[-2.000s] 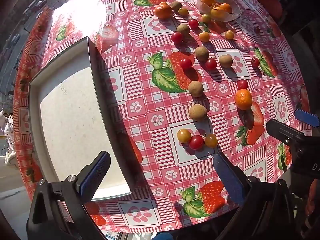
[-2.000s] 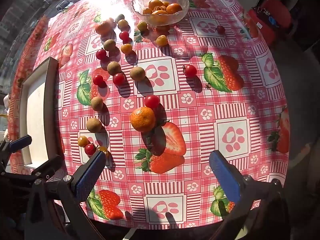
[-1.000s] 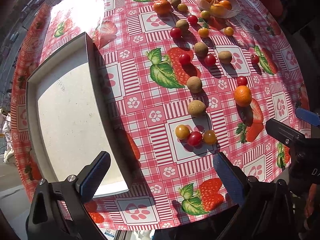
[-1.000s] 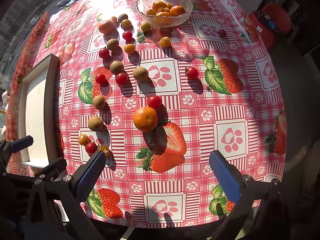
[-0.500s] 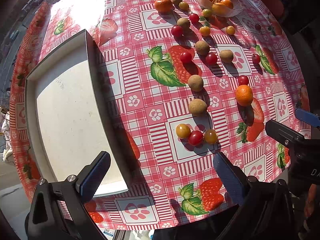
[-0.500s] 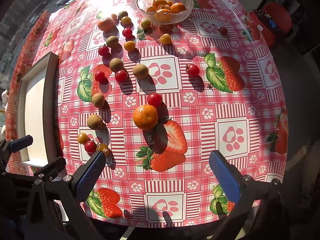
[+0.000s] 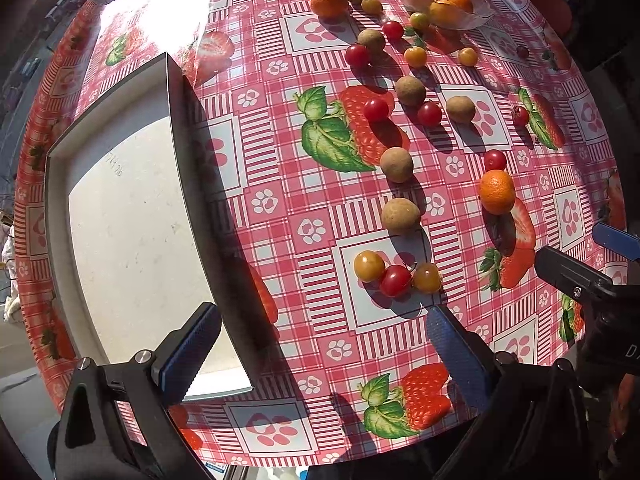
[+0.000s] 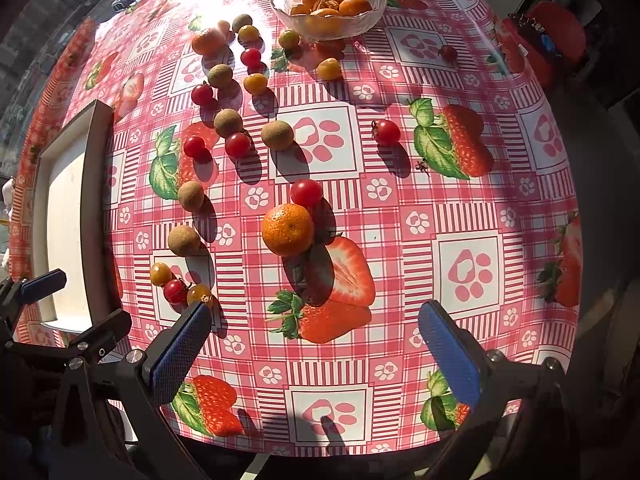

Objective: Organize fruits
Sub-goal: 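Grasp a brown kiwi with the left tool while the right tool grasps a mandarin orange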

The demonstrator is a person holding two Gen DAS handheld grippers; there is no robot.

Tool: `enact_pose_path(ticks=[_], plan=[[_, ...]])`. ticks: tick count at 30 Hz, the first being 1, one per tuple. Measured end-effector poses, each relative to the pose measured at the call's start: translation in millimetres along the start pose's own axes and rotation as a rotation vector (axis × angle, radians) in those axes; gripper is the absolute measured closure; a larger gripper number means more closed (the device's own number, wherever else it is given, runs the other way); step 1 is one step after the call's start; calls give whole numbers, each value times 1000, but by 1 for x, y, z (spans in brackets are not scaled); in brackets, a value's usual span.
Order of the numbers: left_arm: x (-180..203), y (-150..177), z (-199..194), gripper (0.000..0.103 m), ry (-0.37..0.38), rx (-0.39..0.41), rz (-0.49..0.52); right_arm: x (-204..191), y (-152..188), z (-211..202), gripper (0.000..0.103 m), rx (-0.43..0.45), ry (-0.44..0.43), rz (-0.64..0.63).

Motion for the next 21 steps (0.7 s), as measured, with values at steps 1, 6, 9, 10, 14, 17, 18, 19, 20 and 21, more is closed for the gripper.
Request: enact_pose_path(ticks=[1, 6, 9, 10, 14, 17, 18, 19, 20, 21], plan=[[3, -1, 3, 0, 12, -7, 5, 0, 0, 1, 0, -3, -1, 2], [18, -13, 14, 0, 10, -15, 38, 0, 0, 9, 0, -15, -15, 11], [30, -24, 22, 0, 19, -10, 47, 2, -1, 14, 0, -27, -29, 37], [34, -29, 25, 0, 21, -4, 53, 3, -3, 16, 0, -27, -36, 45], [56, -48, 38, 0, 23, 13, 91, 0, -12, 26, 0, -32, -76, 62], [72, -60, 52, 5, 30, 15, 109, -2, -20, 34, 0, -36, -93, 65], [75, -63, 57, 16, 30, 6, 112, -3, -22, 37, 0, -38, -97, 66], [83, -66, 64, 21, 40, -5, 106, -4, -24, 40, 1, -43, -104, 69], [87, -67, 70, 21, 48, -15, 97, -6, -26, 44, 2, -47, -111, 71], [92, -70, 75, 21, 54, -17, 87, -9, -28, 47, 4, -53, -131, 71]])
Point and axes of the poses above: each gripper's, at about its wrist camera, not at the fingertips, and z roughly the way its jaws point, x to its right, y to its underside, the point moved 9 cm from there along z, roughly the way its jaws point, and after that the axes turned 2 degrees about -y, right-handed, at the moved point
